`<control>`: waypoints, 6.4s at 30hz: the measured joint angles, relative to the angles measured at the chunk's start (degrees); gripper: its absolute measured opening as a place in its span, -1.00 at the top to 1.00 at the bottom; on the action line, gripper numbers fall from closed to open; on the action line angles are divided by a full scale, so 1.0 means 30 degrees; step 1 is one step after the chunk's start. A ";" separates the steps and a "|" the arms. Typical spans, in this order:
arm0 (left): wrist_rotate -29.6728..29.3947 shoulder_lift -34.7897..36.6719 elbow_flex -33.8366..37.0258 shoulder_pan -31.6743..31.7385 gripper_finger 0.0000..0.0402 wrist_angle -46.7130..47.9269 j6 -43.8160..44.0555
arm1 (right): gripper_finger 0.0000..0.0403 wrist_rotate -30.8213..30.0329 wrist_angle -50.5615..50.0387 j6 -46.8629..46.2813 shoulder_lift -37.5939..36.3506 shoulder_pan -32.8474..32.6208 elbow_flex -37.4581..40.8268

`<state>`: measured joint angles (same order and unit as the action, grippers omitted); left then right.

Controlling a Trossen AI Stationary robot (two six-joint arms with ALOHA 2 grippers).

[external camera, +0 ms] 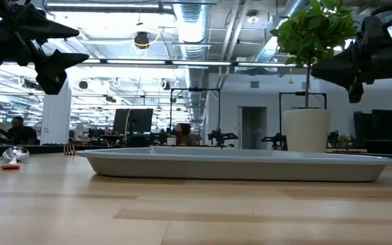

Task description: Pick and place plate/cup/fork/spoon on tray

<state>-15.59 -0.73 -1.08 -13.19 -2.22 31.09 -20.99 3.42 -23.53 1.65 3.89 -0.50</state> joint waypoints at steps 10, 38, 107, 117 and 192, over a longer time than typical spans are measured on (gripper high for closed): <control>0.0000 0.0000 0.0000 0.0000 0.01 0.0000 0.0000 | 0.50 0.0000 0.0000 0.0000 0.0000 0.0004 0.0003; 0.0007 0.0000 -0.0003 -0.0004 0.01 0.0000 0.0007 | 0.50 0.0000 0.0000 0.0000 0.0000 0.0002 0.0003; 0.7399 -0.9611 -1.5776 -0.0022 0.01 1.5157 1.1238 | 0.07 0.0007 0.3878 -0.0987 0.8903 -0.0178 -0.6736; 1.0243 -1.7294 -1.8931 -0.3943 0.01 2.1269 1.0261 | -0.02 0.0029 0.3913 -0.2519 1.1295 -0.0178 -0.6736; -0.0542 -1.9175 -0.8204 -1.4010 0.01 0.5993 1.9193 | 0.01 0.0022 0.4014 -0.4707 1.3984 -0.0178 -0.6743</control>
<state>-17.22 -58.26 -25.69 -55.22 15.76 88.67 -20.93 15.46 -37.65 43.60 3.36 -20.73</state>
